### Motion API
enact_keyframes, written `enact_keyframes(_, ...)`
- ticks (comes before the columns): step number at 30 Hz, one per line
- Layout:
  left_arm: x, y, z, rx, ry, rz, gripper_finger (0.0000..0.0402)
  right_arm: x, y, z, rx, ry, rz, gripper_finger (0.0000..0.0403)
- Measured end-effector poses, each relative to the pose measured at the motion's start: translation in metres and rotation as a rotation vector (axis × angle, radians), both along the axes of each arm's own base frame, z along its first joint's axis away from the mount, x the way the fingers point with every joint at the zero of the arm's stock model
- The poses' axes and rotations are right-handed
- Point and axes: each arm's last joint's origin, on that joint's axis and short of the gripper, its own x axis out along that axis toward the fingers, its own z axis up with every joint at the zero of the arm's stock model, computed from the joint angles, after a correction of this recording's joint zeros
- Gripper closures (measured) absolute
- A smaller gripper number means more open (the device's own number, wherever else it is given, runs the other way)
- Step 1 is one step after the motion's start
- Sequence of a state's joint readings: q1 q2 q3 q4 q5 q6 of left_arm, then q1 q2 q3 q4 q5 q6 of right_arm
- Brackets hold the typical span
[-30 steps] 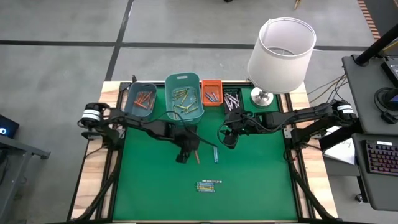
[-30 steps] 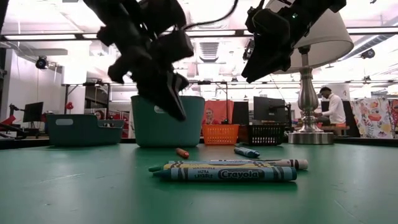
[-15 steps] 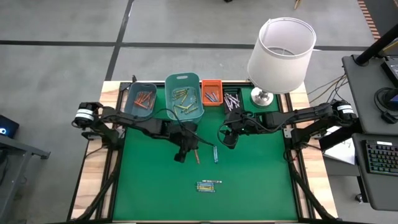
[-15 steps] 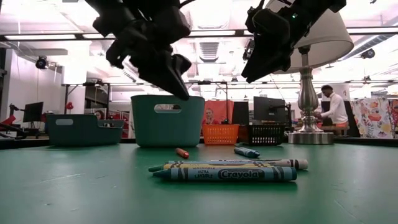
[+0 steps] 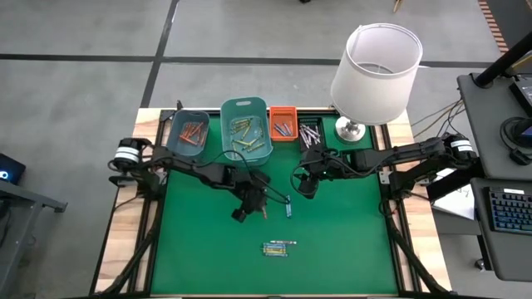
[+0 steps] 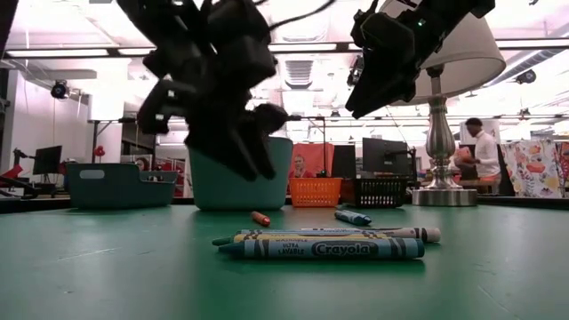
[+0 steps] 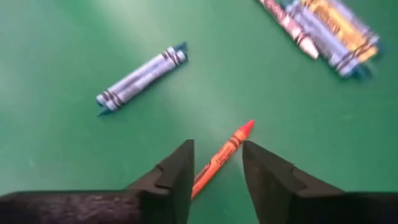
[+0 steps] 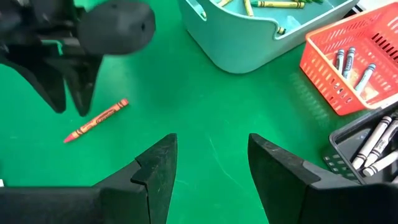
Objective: Sort crayons
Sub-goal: Put the orange crayon into the blue bin
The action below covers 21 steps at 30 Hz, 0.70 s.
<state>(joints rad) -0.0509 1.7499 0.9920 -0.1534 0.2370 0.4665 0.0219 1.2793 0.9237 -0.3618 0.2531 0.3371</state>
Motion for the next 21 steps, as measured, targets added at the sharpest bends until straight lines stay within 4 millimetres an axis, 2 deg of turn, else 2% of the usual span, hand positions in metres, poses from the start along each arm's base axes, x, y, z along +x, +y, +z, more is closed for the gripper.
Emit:
enact_keyframes(3, 0.003, 0.000, -0.013, 0.012, 0.025, -0.031, 0.0261, 0.000, 0.000, 0.000, 0.000, 0.000, 0.000, 0.0216)
enact_keyframes(7, 0.005, 0.000, -0.025, 0.019, 0.046, -0.050, 0.0251, 0.000, 0.000, 0.000, 0.000, 0.001, 0.000, 0.0216)
enact_keyframes(15, 0.012, 0.002, -0.036, 0.044, 0.015, -0.077, 0.0260, 0.000, 0.000, 0.000, 0.000, 0.001, 0.000, 0.0216)
enact_keyframes(21, 0.015, 0.007, -0.053, 0.007, 0.045, -0.124, 0.0280, 0.000, 0.000, -0.001, 0.000, 0.002, 0.000, 0.0216)
